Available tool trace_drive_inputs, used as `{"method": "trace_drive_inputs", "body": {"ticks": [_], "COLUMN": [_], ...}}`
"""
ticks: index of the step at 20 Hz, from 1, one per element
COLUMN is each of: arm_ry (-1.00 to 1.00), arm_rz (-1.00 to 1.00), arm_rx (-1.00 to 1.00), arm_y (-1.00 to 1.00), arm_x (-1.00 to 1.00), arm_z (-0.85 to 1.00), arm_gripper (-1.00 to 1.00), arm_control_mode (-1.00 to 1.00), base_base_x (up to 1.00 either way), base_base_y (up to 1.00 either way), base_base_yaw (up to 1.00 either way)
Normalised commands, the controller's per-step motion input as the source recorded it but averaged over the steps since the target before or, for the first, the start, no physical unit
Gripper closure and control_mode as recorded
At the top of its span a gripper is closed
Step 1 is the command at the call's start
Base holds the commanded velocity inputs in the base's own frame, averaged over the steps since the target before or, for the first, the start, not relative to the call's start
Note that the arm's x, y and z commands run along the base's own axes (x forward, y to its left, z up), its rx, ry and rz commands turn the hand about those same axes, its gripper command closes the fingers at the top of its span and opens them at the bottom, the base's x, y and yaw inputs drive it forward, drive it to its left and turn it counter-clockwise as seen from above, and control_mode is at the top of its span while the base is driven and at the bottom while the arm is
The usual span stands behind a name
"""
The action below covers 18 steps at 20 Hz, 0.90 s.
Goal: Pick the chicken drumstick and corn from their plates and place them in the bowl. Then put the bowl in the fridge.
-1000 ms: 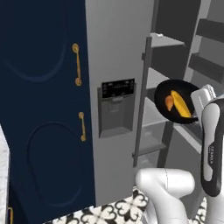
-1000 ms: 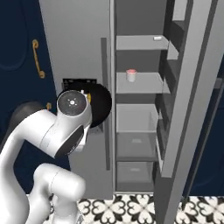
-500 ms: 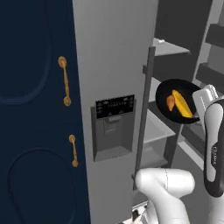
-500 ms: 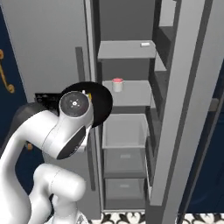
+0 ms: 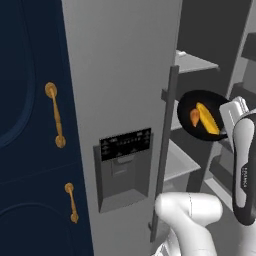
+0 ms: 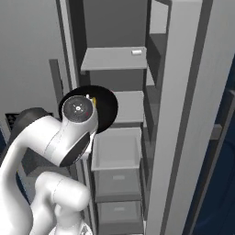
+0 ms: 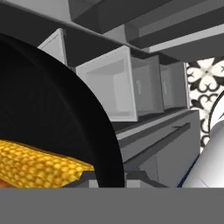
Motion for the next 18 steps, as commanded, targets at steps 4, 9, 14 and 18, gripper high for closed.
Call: {"method": "trace_drive_inputs", "body": {"ticks": [4, 9, 14, 18], "arm_ry": [0.0, -0.01, -0.11, -0.08], "arm_rz": [0.0, -0.03, -0.08, -0.01], "arm_rx": [0.0, 0.01, 0.07, 0.11], "arm_y": [0.0, -0.14, -0.34, -0.01], "arm_x": [0.0, 0.04, -0.02, -0.06], "arm_z": [0.0, -0.01, 0.13, 0.88], "arm_gripper": [1.0, 1.0, 1.0, 1.0], "arm_control_mode": [1.0, -1.0, -1.0, -1.0], "base_base_x": [0.72, 0.1, 0.0, 0.0], "base_base_y": [-0.15, -0.24, 0.0, 0.0], "base_base_yaw": [-0.11, -0.04, 0.0, 0.0]}}
